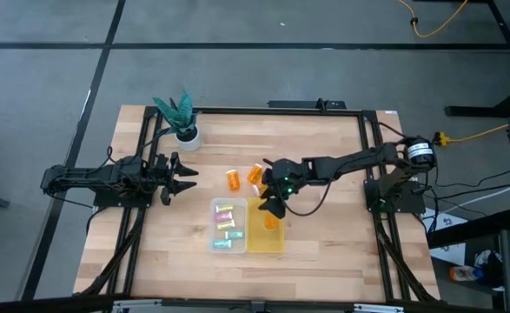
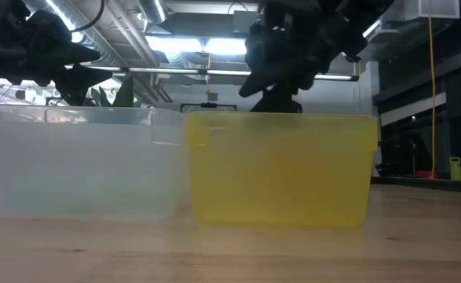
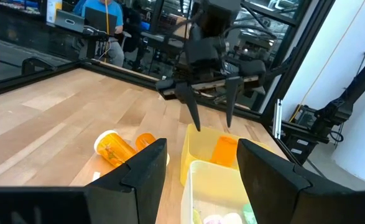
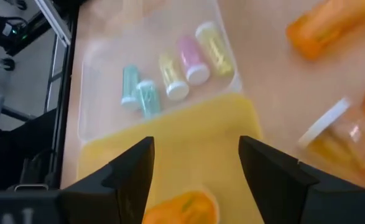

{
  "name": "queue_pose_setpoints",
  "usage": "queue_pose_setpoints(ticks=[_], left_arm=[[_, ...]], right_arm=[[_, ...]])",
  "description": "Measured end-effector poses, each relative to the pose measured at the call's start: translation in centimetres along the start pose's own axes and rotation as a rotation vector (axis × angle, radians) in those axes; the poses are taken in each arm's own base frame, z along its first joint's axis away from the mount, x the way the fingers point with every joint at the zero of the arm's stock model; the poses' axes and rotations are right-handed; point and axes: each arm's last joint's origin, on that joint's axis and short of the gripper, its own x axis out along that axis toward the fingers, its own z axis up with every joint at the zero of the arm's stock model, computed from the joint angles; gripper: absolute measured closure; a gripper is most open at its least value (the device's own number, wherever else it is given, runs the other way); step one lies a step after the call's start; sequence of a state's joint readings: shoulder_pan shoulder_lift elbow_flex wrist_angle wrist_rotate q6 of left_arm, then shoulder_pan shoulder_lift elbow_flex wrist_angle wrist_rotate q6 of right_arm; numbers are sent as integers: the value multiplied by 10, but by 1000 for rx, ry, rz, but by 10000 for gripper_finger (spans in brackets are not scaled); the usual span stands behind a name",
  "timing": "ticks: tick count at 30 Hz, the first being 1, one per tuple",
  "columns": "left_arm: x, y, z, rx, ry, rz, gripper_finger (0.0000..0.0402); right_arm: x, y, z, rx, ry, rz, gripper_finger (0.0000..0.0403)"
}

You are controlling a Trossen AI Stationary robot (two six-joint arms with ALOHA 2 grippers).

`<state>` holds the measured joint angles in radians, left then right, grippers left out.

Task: Pick and place medicine bottles into bin by pill shape (circle, oval)
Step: Put the orange capsule bottle into the yellow bin

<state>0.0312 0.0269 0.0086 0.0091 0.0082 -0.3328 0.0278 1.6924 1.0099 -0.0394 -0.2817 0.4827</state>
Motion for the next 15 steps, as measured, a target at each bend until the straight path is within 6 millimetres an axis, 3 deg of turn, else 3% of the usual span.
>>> queue_pose_setpoints(ticks=[5,10,15], left_arm=[[0,0,0,0,0,0,211],[0,0,0,0,0,0,211],[0,0,0,0,0,0,211]], right_arm=[[-6,-2,16,-123,-52,-11,166],[-8,-10,20,-377,-70,-125,166],[-13,-28,16,-357,9,-278,166]])
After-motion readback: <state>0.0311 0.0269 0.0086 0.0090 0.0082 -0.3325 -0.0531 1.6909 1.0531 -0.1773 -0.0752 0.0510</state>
